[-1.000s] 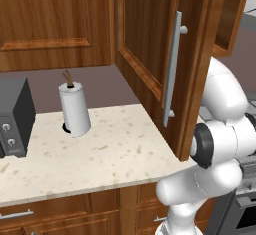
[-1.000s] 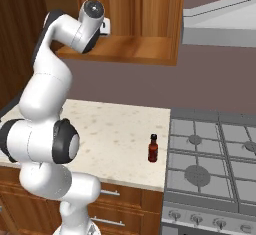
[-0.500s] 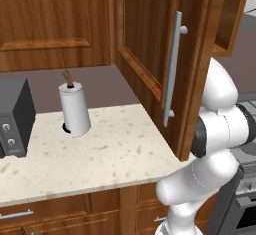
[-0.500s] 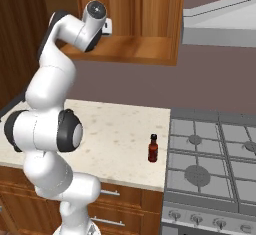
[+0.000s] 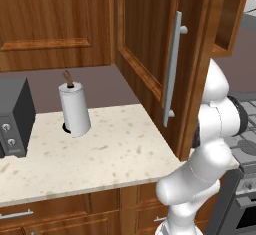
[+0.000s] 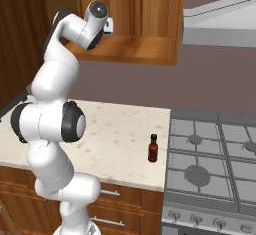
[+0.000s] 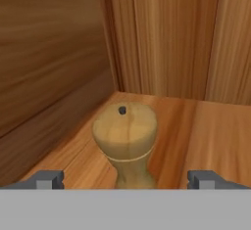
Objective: Take 2 condiments from the cabinet and move them on the counter near the stove.Make sure the condiments are lined up with each other, next to each other.
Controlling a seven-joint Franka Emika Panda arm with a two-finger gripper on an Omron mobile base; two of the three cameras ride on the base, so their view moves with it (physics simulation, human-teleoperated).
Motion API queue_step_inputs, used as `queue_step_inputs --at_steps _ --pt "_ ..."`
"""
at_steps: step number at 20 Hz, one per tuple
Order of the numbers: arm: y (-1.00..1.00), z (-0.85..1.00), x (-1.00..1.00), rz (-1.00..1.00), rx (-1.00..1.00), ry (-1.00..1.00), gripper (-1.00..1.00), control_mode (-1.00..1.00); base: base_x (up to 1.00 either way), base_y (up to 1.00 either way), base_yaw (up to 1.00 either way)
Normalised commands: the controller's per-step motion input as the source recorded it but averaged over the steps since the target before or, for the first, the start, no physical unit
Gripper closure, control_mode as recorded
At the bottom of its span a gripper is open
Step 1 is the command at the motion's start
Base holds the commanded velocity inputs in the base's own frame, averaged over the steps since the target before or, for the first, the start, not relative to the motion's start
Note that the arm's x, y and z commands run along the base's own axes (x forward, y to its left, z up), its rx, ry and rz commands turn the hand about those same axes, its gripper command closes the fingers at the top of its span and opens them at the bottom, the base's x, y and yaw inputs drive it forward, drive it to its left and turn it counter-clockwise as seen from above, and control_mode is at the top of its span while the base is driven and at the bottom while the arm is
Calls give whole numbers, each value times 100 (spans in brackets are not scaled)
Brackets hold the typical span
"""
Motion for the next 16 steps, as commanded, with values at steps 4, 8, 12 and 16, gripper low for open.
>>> queue_step_inputs --at_steps 4,8,12,16 --pt "7 0 32 0 0 0 -100 -100 0 0 0" --pt "7 0 30 0 0 0 -100 -100 0 0 0" --pt "6 0 12 0 0 0 -100 -100 0 0 0" --pt "0 0 0 0 0 0 -100 -100 0 0 0"
